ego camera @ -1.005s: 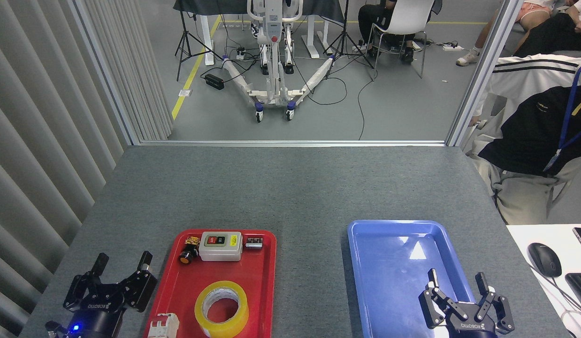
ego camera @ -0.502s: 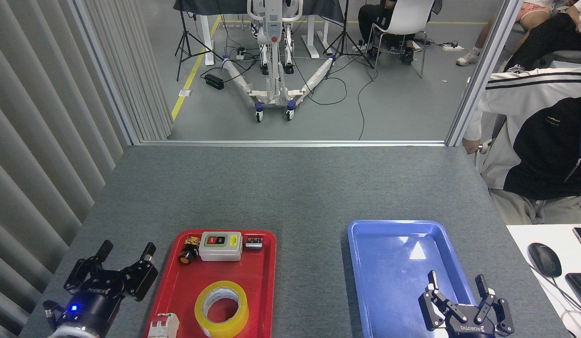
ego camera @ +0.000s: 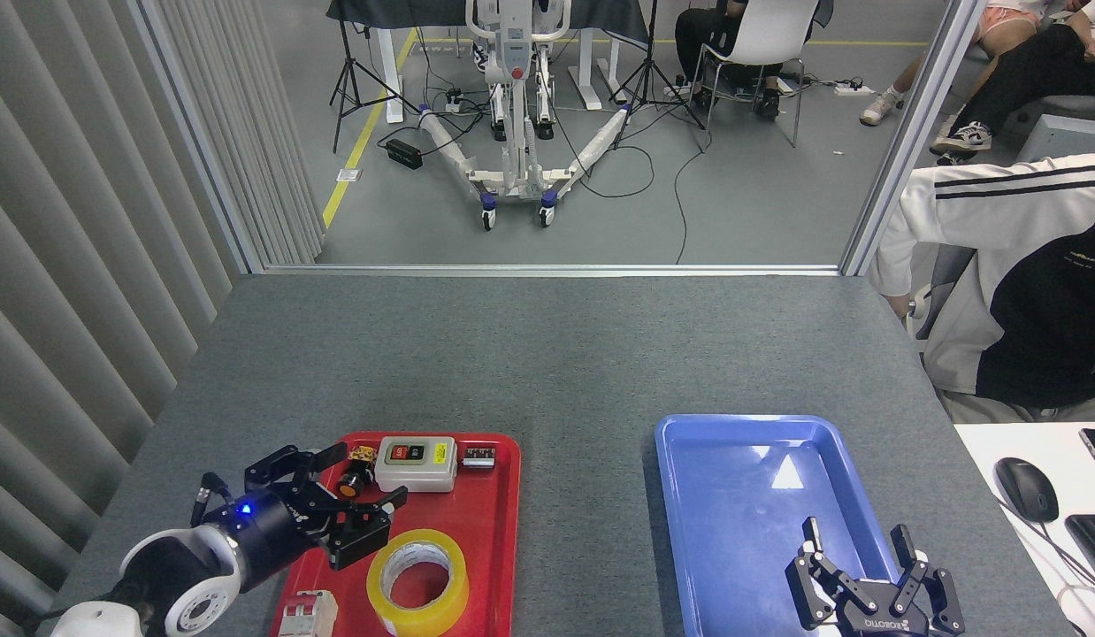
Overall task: Place and move tape with both arms
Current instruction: 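Reach the left gripper into the red tray and grasp the yellow tape roll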
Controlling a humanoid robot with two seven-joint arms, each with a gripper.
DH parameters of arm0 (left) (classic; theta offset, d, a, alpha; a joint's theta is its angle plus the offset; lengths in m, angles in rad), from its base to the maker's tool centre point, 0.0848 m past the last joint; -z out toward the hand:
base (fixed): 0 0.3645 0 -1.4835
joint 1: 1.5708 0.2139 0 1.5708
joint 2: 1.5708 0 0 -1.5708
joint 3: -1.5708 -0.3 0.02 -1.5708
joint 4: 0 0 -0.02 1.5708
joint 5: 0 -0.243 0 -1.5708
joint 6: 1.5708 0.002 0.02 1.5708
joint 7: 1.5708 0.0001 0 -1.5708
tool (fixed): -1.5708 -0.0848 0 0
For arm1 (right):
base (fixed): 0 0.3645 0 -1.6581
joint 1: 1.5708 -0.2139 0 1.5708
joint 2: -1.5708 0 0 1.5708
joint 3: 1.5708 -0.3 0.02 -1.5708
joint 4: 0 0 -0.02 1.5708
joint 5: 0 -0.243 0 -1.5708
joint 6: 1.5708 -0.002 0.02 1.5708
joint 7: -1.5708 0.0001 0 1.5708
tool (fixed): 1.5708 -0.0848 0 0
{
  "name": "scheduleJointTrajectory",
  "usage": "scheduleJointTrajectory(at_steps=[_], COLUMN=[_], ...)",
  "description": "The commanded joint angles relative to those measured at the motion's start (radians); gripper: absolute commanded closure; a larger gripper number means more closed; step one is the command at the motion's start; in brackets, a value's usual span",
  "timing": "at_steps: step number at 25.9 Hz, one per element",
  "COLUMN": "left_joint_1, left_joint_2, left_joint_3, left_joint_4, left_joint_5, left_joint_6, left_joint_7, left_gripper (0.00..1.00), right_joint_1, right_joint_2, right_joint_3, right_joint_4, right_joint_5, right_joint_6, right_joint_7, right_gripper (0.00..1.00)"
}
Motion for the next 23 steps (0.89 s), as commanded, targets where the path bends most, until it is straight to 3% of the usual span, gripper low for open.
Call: scheduleJointTrajectory(at_steps=[1, 11, 14, 19, 23], left_joint_1=[-0.059, -0.111, -0.114, -0.126, -0.134], left_joint_2=[-0.009, -0.082, -0.091, -0.113, -0.120], left_joint_3=[-0.037, -0.077, -0.094, -0.094, -0.096], left_joint_4=[0.082, 0.119, 0.125, 0.171, 0.222], left_joint_5=[-0.003, -0.001, -0.003, -0.009, -0.017], left_joint_6=[-0.027, 0.102, 0.139, 0.142, 0.176], left_joint_7=[-0.100, -0.542, -0.560, -0.560, -0.562], left_gripper=[0.00, 0.01, 0.01, 0.01, 0.13], right_joint_1=[0.002, 0.003, 0.007, 0.008, 0.011], right_joint_2=[0.003, 0.005, 0.009, 0.014, 0.020], right_joint_3=[0.001, 0.001, 0.001, 0.003, 0.003], right_joint_4=[0.000, 0.001, 0.006, 0.006, 0.006], right_joint_5=[0.000, 0.011, 0.054, 0.058, 0.069], right_joint_6=[-0.006, -0.029, -0.032, -0.037, -0.037], right_joint_7=[0.000, 0.000, 0.001, 0.001, 0.001], right_gripper=[0.01, 0.01, 0.01, 0.01, 0.01])
